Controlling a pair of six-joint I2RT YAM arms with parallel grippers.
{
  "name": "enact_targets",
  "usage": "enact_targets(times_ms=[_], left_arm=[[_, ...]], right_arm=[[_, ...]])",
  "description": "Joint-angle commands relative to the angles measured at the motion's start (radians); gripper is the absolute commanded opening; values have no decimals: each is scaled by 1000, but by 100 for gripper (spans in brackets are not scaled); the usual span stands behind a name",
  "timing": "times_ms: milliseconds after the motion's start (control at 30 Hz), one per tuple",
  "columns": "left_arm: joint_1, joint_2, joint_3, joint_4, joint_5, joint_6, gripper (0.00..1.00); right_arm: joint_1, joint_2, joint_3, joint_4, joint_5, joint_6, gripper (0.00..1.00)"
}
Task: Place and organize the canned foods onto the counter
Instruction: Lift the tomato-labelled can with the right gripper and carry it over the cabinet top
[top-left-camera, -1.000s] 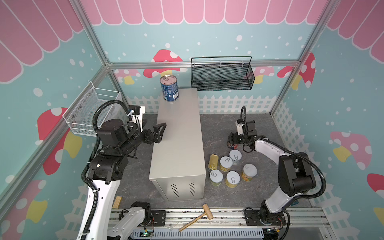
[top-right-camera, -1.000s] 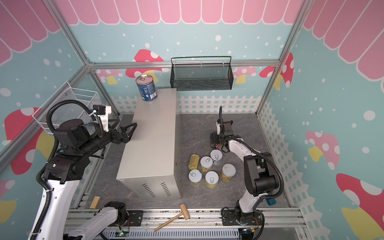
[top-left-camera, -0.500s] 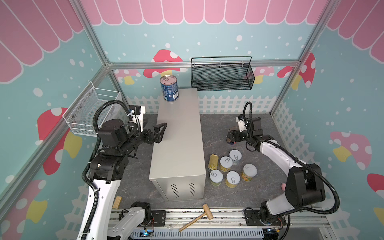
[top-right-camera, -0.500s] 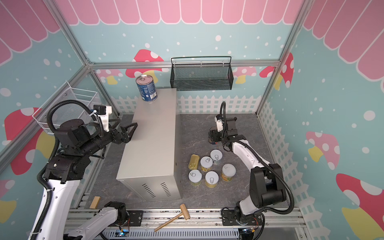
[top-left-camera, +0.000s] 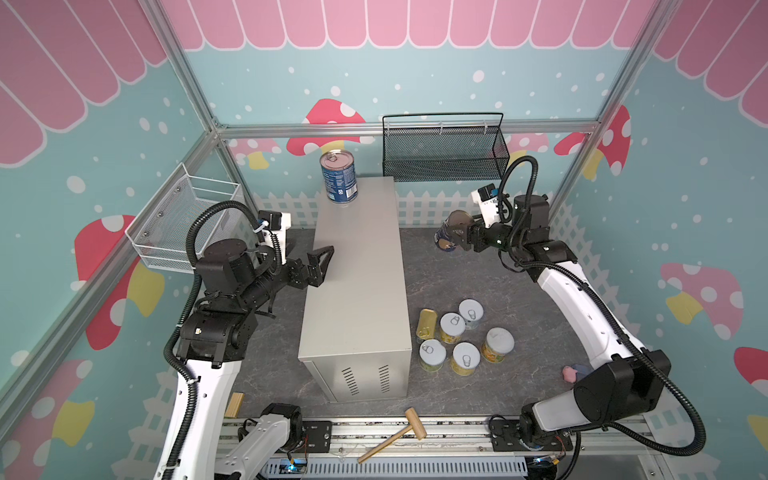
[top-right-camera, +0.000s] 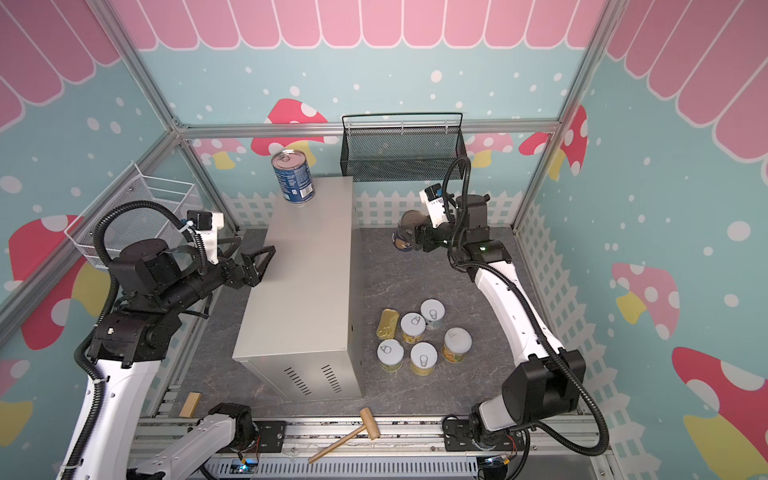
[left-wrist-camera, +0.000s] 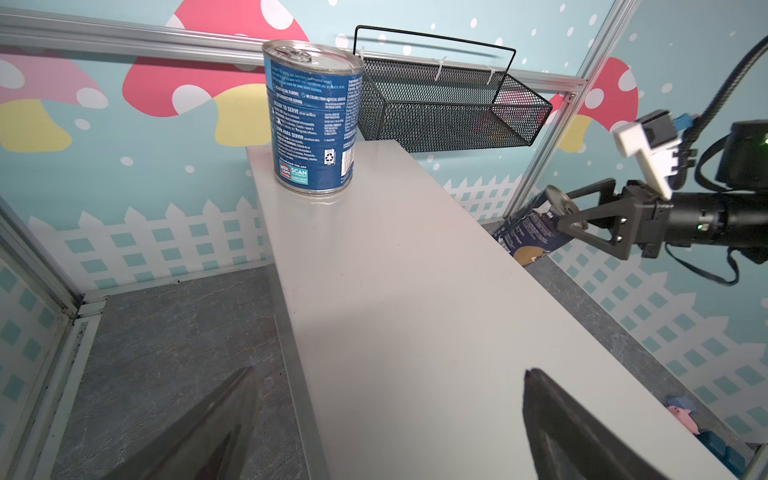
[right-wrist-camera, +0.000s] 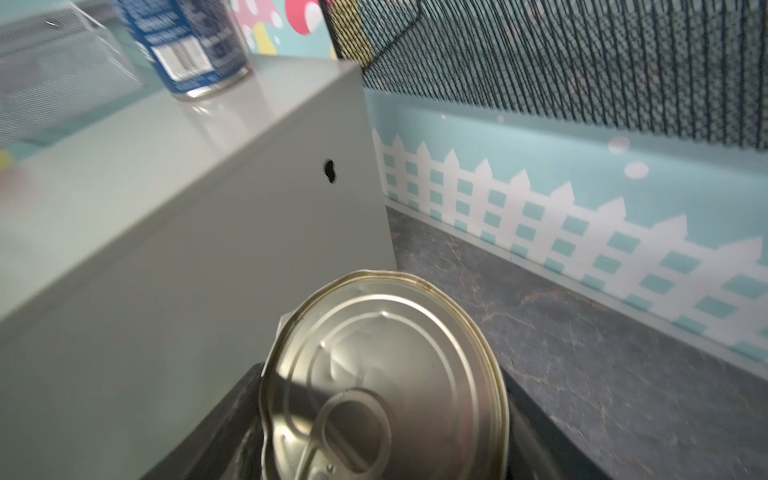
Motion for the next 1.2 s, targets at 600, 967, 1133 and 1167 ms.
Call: enact_targets(times_ms=[600,967,1133,1167], left_arm=[[5,-22,-36,16,8,-3,99],[5,-42,-54,20,21,5,99],[5,-46,-59,21,22,13,99],[5,-48,-61,23,23,12,99]], right_arm=[[220,77,409,14,-353,-24,55],[363,281,682,-181,-256,-63,55],[423,360,795,-263,-201,-68,57],[434,372,811,-274,-193,-69,57]])
